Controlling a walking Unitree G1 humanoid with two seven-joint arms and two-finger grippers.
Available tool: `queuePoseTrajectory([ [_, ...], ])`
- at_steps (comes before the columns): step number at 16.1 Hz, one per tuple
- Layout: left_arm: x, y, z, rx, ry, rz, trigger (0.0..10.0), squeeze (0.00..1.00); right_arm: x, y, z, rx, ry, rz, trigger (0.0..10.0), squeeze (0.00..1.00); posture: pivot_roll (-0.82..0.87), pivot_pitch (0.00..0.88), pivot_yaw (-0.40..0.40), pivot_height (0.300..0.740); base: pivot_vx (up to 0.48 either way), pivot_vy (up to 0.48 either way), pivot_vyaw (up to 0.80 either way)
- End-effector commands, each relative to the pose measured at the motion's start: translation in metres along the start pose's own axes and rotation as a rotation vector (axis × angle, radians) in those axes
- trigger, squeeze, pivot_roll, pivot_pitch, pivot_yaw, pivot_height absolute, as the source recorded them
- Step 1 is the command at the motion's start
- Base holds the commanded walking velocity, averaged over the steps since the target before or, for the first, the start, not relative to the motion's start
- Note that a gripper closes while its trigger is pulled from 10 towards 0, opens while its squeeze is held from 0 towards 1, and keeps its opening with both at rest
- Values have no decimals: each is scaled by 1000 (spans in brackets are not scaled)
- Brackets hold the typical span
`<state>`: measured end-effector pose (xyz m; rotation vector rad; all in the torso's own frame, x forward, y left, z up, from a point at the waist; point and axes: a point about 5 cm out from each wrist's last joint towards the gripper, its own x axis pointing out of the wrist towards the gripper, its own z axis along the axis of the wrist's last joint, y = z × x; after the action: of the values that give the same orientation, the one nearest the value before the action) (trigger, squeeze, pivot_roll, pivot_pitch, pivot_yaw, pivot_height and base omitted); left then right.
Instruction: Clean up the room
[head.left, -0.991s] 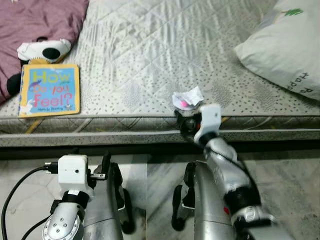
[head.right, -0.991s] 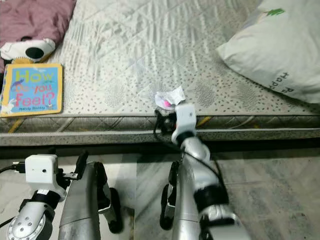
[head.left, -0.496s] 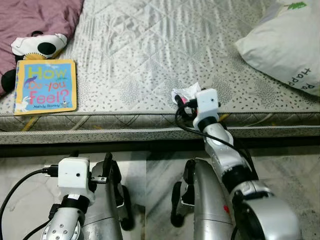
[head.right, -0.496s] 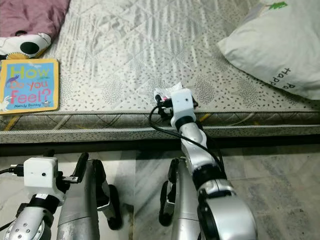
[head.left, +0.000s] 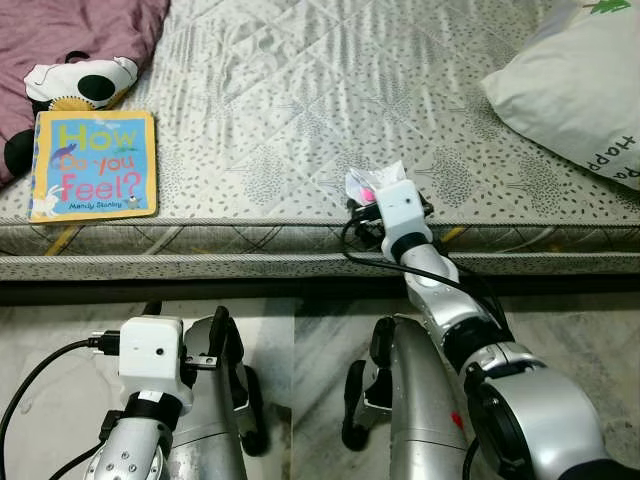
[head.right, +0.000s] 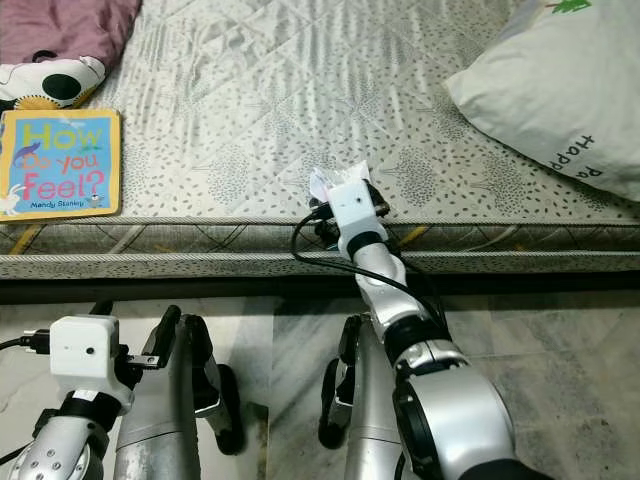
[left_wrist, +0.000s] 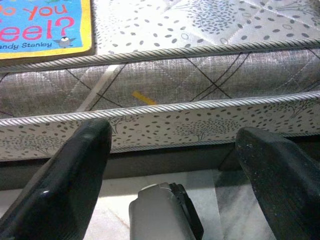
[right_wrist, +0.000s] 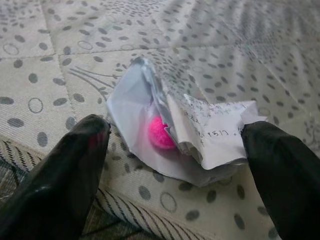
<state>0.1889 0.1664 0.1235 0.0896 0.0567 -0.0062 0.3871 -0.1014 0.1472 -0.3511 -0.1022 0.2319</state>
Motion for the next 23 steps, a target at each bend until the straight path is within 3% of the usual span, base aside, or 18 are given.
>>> queuePoseTrajectory([
  [1, -6, 1, -4, 7, 35, 14, 10000, 0, -4, 8, -11, -41, 58, 13, 0, 0, 251, 460, -48, 550, 0, 0, 0],
  [2, -7, 2, -4, 7, 36, 15, 10000, 0, -4, 8, -11, -55, 59, 12, 0, 0, 252, 461, -48, 550, 0, 0, 0],
  [3, -7, 3, -4, 8, 39, 19, 10000, 0, -3, 8, -11, -77, 66, -1, 3451, 0, 254, 462, -49, 550, 0, 0, 0],
  [4, -8, 3, -4, 9, 41, 21, 10000, 0, -2, 8, -11, -84, 70, -9, 3608, 0, 255, 464, -51, 550, 0, 0, 0],
  [5, -8, 3, -4, 9, 41, 22, 10000, 0, -2, 9, -11, -92, 73, -13, 2667, 0, 255, 464, -51, 550, 0, 0, 0],
  [6, -7, 3, -4, 9, 42, 23, 10000, 0, -2, 10, -11, -94, 74, -15, 471, 0, 254, 466, -53, 550, 0, 0, 0],
  [8, -8, 3, -4, 8, 45, 28, 10000, 0, -3, 12, -12, -105, 84, -26, 0, 0, 254, 466, -55, 550, 0, 0, 0],
  [23, -2, 5, -5, -4, 50, 58, 10000, 0, -3, 7, -17, -49, 145, -94, 0, 0, 252, 451, -61, 550, 0, 0, 0],
])
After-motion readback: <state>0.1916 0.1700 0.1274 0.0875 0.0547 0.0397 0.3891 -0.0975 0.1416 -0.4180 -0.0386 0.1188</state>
